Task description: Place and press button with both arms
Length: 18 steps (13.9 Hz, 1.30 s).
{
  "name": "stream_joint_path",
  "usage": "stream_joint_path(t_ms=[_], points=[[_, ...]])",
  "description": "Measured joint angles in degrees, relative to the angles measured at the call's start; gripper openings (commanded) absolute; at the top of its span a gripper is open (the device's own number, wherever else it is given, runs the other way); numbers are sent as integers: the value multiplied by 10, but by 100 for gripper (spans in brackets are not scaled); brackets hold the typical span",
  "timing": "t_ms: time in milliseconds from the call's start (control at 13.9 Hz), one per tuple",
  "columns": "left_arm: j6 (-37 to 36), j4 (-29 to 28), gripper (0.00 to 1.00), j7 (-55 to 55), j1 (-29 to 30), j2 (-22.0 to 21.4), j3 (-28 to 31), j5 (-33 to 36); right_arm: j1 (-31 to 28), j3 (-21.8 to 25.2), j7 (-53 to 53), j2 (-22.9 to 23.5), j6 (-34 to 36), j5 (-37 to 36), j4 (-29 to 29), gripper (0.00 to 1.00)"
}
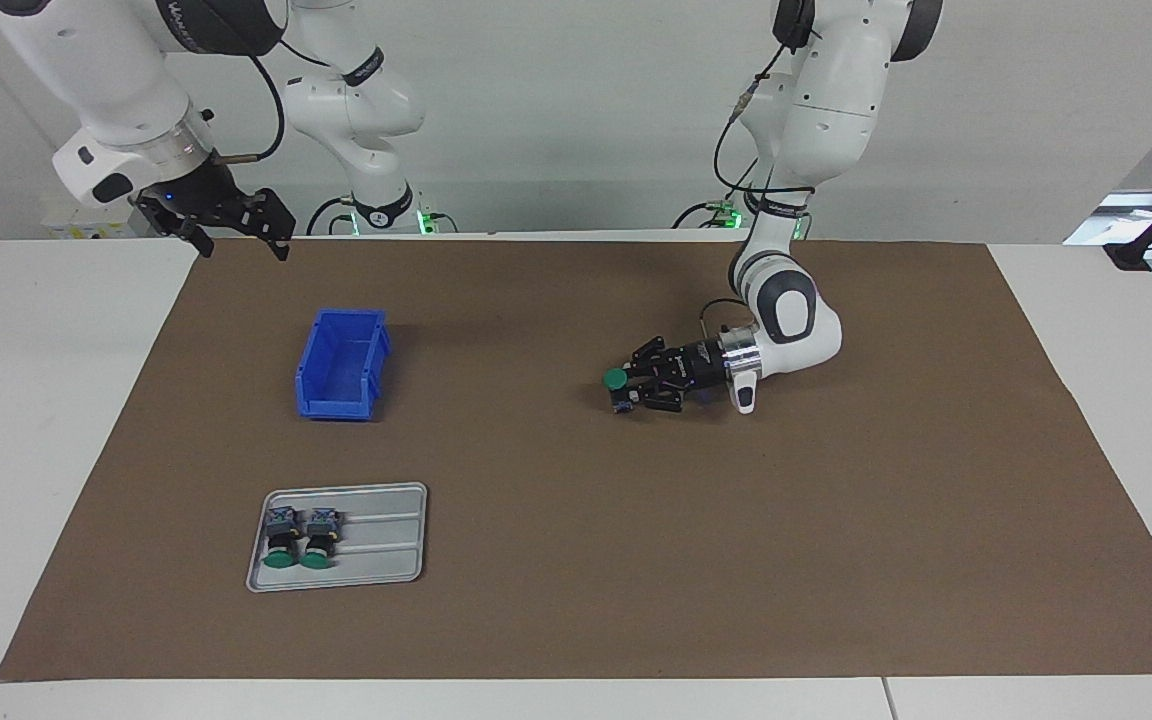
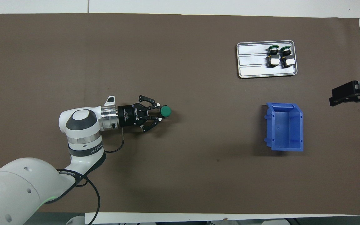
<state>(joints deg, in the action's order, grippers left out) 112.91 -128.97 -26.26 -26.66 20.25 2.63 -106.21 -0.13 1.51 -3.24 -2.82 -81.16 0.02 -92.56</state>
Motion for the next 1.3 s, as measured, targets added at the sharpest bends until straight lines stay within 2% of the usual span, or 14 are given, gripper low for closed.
stream_joint_path(t_ms=[360, 505, 577, 793, 1297], points=[[9, -2, 42, 6, 0, 0, 0, 0, 0, 0, 0, 0, 0, 0, 0, 99], [11, -2, 52, 6, 0, 0, 0, 0, 0, 0, 0, 0, 0, 0, 0, 99], [14, -2, 61, 6, 0, 0, 0, 0, 0, 0, 0, 0, 0, 0, 0, 99], [33, -2, 71, 6, -2, -6, -1, 0, 0, 0, 0, 0, 0, 0, 0, 99], [71, -1, 83, 6, -28, -22, -1, 0, 0, 0, 0, 0, 0, 0, 0, 99]])
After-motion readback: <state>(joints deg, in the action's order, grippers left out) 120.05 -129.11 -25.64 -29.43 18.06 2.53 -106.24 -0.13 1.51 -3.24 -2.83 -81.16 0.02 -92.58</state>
